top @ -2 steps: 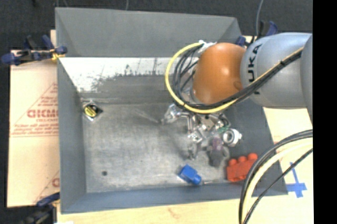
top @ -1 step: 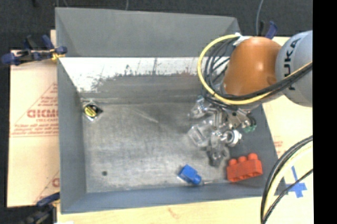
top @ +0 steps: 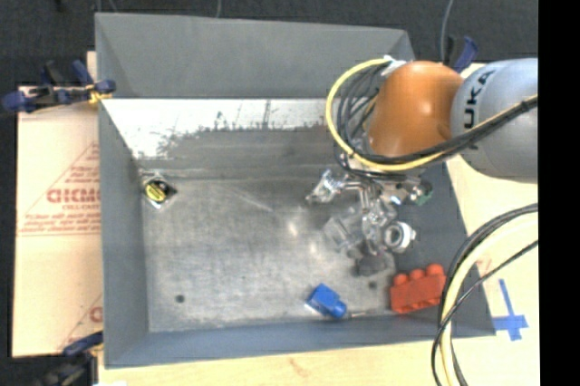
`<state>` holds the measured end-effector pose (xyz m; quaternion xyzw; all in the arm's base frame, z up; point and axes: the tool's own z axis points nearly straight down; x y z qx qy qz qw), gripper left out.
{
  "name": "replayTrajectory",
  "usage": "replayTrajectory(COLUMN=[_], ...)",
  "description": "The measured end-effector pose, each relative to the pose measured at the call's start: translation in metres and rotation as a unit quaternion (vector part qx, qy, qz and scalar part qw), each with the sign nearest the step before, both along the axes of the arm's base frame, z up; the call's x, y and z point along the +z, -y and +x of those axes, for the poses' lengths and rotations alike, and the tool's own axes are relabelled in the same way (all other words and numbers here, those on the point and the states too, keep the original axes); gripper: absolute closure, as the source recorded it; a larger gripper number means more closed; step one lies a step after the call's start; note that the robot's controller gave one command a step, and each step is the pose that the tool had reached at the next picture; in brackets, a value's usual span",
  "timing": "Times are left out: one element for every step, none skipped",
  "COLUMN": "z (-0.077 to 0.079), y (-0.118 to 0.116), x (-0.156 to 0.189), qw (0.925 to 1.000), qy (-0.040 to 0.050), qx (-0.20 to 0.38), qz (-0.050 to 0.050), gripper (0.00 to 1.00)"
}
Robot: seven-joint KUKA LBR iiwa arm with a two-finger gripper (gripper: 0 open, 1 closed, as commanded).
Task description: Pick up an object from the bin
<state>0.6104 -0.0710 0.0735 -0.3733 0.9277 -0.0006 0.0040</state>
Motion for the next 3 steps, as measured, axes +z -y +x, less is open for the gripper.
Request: replayTrajectory(z=[0.003, 0.000, -0.009], y=[-0.001, -0.001, 0.010], x=[0.004, 0.004, 0.162], qw=[1.0000, 0.9998, 1.0000], qy=[0.0053, 0.0054, 0.0005], qx=[-0.002, 0.017, -0.001], qz=[0.001, 0.000, -0.002], gripper=[1.00, 1.00, 1.00])
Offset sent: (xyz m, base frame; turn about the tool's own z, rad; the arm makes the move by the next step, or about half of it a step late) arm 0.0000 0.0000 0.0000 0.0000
